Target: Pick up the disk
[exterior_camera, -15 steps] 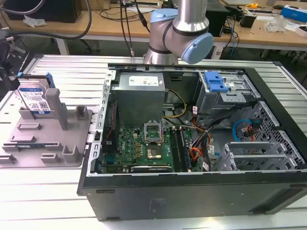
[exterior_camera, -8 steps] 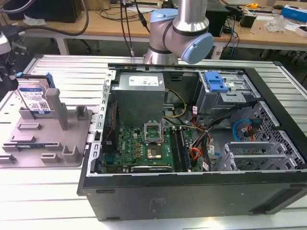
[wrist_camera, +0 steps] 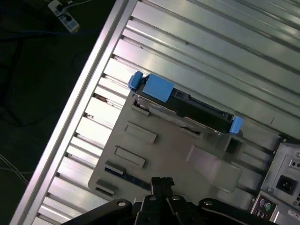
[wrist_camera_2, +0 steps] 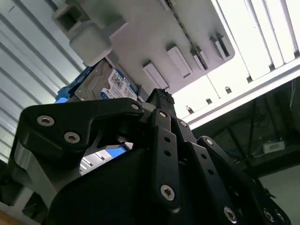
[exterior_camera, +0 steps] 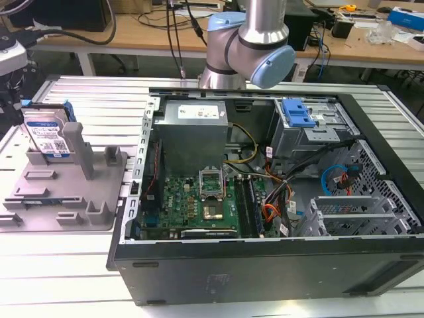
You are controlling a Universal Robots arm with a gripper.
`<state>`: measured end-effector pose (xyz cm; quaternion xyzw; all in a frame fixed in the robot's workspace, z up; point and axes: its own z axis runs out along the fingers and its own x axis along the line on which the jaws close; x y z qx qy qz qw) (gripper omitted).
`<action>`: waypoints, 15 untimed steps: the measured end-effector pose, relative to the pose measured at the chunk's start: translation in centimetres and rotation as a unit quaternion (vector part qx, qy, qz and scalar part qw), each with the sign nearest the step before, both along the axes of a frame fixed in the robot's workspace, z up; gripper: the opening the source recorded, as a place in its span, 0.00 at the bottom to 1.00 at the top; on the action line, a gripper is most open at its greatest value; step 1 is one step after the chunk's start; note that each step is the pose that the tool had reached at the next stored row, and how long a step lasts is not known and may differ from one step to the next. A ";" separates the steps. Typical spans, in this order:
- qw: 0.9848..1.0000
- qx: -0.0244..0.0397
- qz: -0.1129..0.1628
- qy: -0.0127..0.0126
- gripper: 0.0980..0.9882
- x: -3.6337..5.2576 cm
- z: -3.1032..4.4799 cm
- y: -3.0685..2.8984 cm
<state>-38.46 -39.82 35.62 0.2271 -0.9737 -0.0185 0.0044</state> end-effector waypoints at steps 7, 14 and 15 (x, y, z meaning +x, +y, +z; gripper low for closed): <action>0.997 0.000 0.080 0.000 0.02 0.00 0.00 0.00; 0.984 0.000 0.180 -0.001 0.42 0.00 -0.02 0.00; 0.982 0.000 0.190 -0.001 0.50 0.00 -0.03 0.00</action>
